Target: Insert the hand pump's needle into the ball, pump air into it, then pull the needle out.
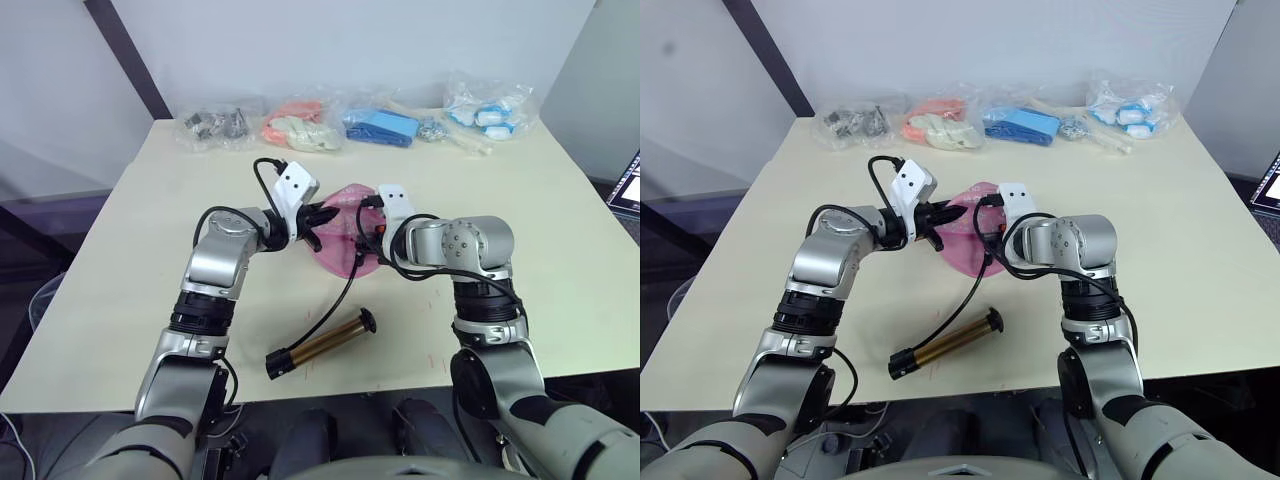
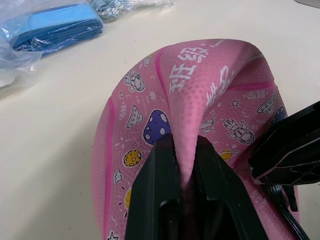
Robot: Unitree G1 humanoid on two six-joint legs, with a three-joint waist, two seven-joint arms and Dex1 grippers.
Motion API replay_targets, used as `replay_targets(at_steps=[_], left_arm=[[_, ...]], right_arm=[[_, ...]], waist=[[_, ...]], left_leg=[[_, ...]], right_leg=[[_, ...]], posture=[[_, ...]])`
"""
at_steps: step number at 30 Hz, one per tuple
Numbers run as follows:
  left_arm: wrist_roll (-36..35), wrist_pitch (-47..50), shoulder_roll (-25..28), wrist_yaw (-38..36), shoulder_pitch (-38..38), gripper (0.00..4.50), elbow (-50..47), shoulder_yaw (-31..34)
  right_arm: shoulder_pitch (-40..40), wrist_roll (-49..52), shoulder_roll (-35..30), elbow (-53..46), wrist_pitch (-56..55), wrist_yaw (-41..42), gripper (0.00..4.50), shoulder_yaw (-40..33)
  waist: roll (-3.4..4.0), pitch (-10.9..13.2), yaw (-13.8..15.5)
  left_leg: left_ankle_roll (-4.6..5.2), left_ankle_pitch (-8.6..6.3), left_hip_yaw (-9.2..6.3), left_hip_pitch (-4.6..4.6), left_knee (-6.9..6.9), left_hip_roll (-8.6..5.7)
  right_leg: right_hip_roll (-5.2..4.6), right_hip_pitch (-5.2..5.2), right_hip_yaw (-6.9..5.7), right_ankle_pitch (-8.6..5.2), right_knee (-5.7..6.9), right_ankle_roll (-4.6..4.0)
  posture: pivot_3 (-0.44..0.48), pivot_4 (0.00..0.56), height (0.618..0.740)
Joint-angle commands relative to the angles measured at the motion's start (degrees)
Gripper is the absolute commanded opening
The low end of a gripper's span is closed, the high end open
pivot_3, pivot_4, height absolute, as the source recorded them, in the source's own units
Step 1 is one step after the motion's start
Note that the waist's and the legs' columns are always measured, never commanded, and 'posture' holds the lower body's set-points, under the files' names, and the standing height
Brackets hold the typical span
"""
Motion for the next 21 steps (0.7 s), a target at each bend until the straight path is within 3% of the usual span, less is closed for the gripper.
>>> replay_targets(at_steps=[1,12,21], left_arm=[[-1.4,1.6,-2.9,-4.1,3.0,0.01,2.0,-6.9],[-1.4,2.1,-2.9,-4.5,4.3,0.01,1.3,-6.9],[-1.2,3.7,-3.2,-4.6,5.5,0.01,-0.9,-6.6]], right_arm=[[-2.8,-1.0,2.5,2.8,-7.5,0.4,0.31,2.2],[-5.2,-2.9,4.4,7.7,-10.6,1.4,0.31,3.3],[-7.4,-4.2,5.5,12.3,-14.3,2.5,0.31,3.2]], waist=[[-0.02,-0.1,0.0],[-0.14,-0.6,-0.8],[-0.22,-0.7,-1.1]], left_leg=[[0.0,0.0,-0.01,0.01,-0.01,0.0],[-0.01,-0.01,-0.12,0.18,-0.22,0.02],[-0.02,-0.01,-0.17,0.85,-0.73,0.03]], right_leg=[[0.01,0.0,0.0,0.0,0.0,-0.01],[0.03,0.01,0.05,0.02,-0.03,-0.03],[0.09,0.23,0.07,0.15,-0.3,-0.23]], posture=[[0.0,0.15,0.74],[0.0,0.15,0.74],[0.0,0.15,0.74]])
